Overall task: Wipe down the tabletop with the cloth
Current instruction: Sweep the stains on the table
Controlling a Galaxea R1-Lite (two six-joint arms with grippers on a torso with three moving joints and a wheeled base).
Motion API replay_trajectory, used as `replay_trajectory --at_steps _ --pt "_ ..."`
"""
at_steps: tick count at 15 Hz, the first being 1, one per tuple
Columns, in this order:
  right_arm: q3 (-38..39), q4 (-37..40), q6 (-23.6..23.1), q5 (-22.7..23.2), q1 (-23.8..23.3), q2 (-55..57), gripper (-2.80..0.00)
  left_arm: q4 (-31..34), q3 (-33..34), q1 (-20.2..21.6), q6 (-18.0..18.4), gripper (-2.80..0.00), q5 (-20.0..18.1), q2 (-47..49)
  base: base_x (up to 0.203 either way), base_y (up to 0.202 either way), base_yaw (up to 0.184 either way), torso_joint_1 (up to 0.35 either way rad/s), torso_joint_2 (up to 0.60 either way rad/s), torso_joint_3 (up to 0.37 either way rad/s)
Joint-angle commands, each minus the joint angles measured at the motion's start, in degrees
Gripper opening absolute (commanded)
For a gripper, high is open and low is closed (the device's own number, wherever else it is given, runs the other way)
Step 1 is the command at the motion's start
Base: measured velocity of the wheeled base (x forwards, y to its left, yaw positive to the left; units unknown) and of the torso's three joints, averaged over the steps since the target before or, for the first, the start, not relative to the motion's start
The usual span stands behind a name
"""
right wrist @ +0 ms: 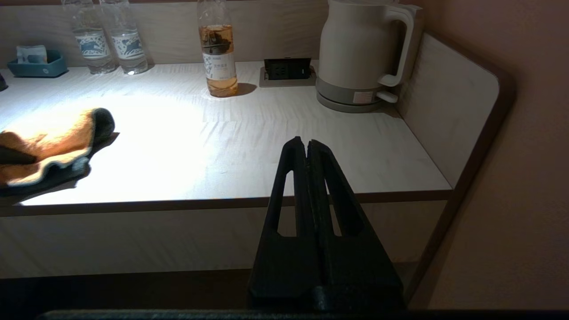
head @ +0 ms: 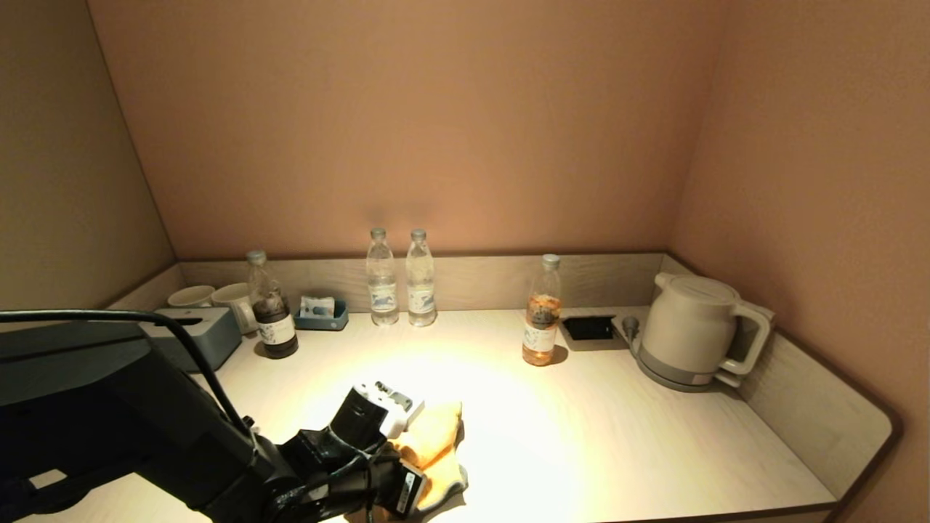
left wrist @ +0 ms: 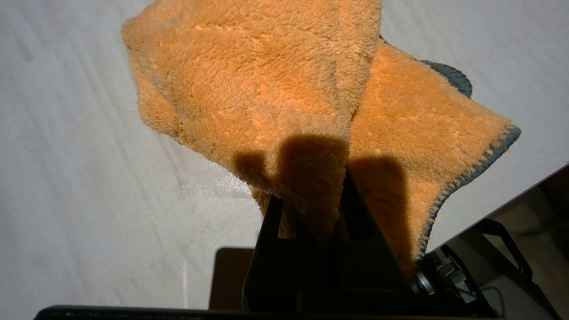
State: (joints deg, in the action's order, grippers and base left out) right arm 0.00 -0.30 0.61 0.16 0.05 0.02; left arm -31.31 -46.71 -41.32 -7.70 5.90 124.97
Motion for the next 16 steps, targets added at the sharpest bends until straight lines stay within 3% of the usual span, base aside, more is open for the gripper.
replay_trajectory --at_steps 1,6,9,13,16 --pt "0.0 -0.05 0.01 0.02 0.04 -0.02 -2.8 -3.1 4.83 4.19 0.48 -2.8 0.22 -1.8 0.0 0.0 0.0 0.0 0.0 0.0" --pt "0.0 -0.05 0.01 0.02 0.04 -0.02 -2.8 -6.69 8.35 16.82 4.75 -2.8 0.23 -3.29 0.0 0.0 0.0 0.0 0.0 0.0" --pt "0.0 -0.05 0.01 0.02 0.04 -0.02 -2.8 -7.84 7.54 26.82 7.67 -2.8 0.04 -2.02 0.0 0.0 0.0 0.0 0.0 0.0" --pt "0.0 0.04 0.01 0.02 0.04 -0.02 -2.8 -8.27 0.8 29.67 8.73 -2.8 0.07 3.88 0.0 0.0 0.0 0.0 0.0 0.0" --pt "0.0 0.04 0.01 0.02 0.04 -0.02 -2.8 -7.93 -5.49 27.35 8.68 -2.8 -0.01 6.7 0.0 0.0 0.0 0.0 0.0 0.0"
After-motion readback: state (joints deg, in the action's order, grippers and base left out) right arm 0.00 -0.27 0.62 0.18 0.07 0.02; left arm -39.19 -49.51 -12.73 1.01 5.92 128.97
